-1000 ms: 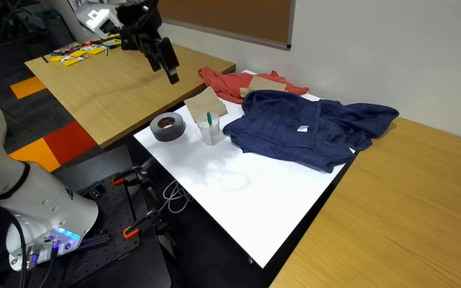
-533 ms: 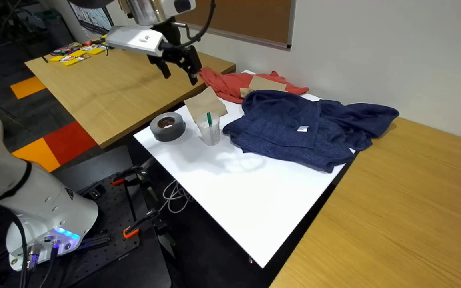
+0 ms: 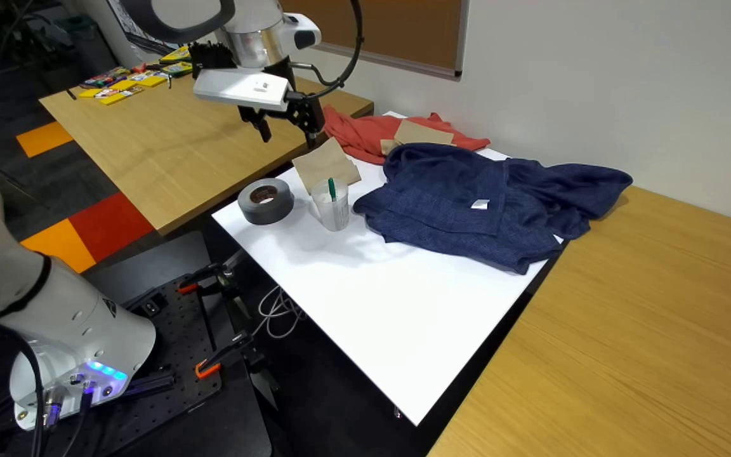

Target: Pick up the pen from the cup and put it on the table

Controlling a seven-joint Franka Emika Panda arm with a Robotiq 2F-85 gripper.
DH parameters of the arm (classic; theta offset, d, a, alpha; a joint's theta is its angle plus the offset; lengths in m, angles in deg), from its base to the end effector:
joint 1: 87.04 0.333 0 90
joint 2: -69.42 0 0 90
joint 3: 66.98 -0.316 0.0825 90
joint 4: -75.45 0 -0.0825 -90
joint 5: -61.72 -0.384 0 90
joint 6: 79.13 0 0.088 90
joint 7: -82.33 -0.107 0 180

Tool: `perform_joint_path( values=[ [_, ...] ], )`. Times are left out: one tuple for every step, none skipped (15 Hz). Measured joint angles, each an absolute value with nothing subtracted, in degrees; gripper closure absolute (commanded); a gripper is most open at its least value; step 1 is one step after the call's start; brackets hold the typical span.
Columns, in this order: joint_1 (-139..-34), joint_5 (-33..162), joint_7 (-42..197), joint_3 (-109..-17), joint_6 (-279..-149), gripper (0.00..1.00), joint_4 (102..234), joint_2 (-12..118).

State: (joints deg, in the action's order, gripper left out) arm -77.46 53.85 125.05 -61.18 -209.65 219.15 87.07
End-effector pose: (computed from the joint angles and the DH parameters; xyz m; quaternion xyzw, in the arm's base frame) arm 0.4369 0.0322 0.3996 -0.9313 -0.3557 -0.0583 0.0528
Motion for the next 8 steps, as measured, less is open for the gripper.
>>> perform_joint_path(
  values=[
    [-77.53, 53.85, 125.05, -61.18, -209.65, 0.0, 219.11, 87.14],
    [-77.54, 53.85, 125.05, -61.19, -209.65, 0.0, 219.08, 87.15],
    [-77.54, 53.85, 125.05, -61.19, -209.65, 0.0, 219.08, 87.15],
    [-77.55, 53.85, 125.05, -61.19, -209.65, 0.0, 219.09, 87.11],
    [-77.53, 53.79, 125.3, -61.19, -210.18, 0.0, 219.12, 87.04],
    [-77.42, 52.98, 127.1, -61.19, -211.5, 0.0, 219.19, 86.89],
    [-77.31, 52.12, 129.5, -61.19, -212.99, 0.0, 219.22, 86.6],
    [-77.06, 50.75, 132.57, -61.15, -214.49, 0.0, 219.23, 86.11]
  ],
)
